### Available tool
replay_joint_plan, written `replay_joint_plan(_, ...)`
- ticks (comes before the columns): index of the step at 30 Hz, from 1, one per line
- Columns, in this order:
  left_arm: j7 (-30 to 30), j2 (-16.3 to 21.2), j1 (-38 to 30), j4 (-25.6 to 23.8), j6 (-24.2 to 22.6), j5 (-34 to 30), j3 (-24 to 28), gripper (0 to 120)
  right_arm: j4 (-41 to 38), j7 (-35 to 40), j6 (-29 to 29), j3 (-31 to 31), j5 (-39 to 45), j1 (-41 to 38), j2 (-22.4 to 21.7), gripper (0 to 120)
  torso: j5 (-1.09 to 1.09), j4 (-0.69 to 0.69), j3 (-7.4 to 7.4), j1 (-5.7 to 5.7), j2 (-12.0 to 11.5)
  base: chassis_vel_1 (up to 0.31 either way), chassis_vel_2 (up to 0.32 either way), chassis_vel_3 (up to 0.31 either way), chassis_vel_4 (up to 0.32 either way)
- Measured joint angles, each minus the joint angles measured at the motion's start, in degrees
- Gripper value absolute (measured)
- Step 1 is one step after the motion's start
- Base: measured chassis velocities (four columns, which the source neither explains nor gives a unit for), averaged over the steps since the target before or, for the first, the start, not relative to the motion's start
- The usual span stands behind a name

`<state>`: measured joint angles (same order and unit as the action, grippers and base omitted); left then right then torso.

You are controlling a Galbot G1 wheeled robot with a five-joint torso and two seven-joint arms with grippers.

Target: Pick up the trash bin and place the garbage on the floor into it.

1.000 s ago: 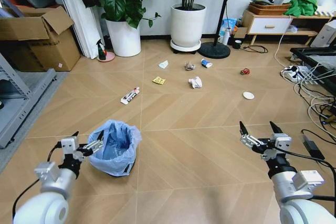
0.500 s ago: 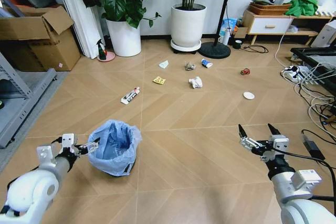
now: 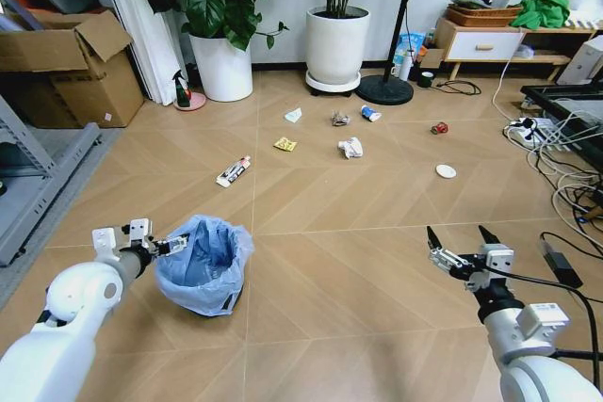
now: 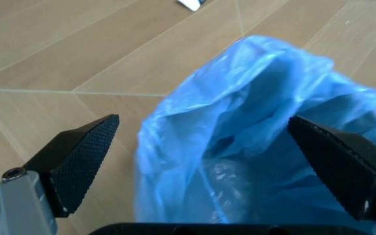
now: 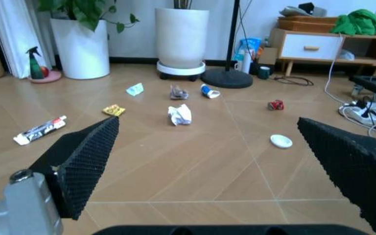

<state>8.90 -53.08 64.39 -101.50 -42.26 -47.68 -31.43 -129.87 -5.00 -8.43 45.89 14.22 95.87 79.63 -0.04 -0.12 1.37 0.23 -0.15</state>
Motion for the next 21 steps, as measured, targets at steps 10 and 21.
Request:
replay_joint_plan(10,-2.33,1.25,-2.50,5.86,-0.09,1.23,2.51,100,0.27,0.05,0.21,-0.09,-0.10,0.07,0.42,100,-0.02,0.00,0.00,0.00,0.00,0.000,0.000,0.000,0.000)
replay_joint_plan(21,-3.53,1.27,-3.89,8.67,0.00,1.67,3.99,100,0.27,0.11,0.52,0.02,-0.21,0.39,0.58,100,-0.02,0.00,0.00,0.00,0.00,0.000,0.000,0.000,0.000)
